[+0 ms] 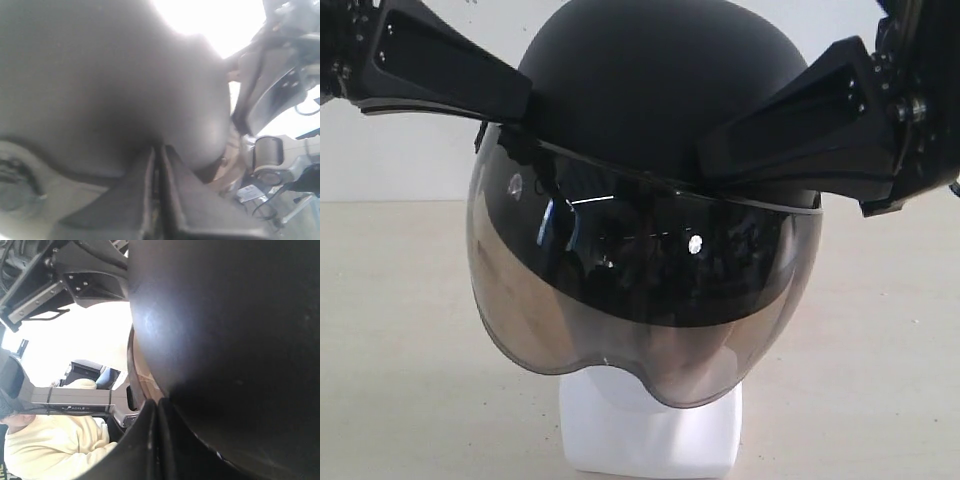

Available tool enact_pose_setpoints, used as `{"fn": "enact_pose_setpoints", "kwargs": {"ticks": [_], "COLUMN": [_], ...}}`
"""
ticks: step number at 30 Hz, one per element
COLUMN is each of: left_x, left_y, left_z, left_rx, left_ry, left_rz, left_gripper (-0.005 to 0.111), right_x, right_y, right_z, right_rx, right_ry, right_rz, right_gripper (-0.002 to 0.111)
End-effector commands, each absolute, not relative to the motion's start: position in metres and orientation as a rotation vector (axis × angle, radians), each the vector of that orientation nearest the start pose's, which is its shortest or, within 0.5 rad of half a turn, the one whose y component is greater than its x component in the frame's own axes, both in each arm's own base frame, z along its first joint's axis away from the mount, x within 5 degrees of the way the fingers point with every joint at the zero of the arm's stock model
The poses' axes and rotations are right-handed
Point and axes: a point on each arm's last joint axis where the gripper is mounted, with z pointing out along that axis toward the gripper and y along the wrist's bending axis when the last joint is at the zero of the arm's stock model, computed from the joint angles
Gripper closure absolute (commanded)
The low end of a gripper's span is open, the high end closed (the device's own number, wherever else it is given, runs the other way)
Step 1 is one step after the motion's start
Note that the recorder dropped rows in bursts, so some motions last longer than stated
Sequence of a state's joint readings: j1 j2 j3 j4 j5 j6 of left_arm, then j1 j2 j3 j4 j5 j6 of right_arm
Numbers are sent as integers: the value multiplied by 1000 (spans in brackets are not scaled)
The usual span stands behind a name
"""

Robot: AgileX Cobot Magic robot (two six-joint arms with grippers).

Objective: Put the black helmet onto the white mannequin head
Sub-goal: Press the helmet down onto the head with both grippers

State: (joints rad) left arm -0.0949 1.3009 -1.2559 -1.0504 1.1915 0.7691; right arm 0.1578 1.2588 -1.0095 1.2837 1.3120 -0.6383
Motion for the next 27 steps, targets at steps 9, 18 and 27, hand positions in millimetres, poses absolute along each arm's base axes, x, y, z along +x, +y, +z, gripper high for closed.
{"fn": "enact_pose_setpoints", "kwargs": {"ticks": [9, 18, 27], "left_x": [239, 237, 236], "left_y": [-95, -93, -92], "left_z": [383, 364, 357], "left_rx": [738, 734, 737], "left_ry": [2222, 2294, 2321], "left_rz": [-1021, -1016, -1005], "left_gripper": [102, 102, 102], "right_x": [220, 220, 213], "right_y": [107, 107, 116], "right_z": [325, 324, 308], "right_rx": [-516, -520, -561], "right_ry": [2402, 2415, 2480], "right_rz": [1317, 1306, 1264], "right_gripper": [108, 108, 108]}}
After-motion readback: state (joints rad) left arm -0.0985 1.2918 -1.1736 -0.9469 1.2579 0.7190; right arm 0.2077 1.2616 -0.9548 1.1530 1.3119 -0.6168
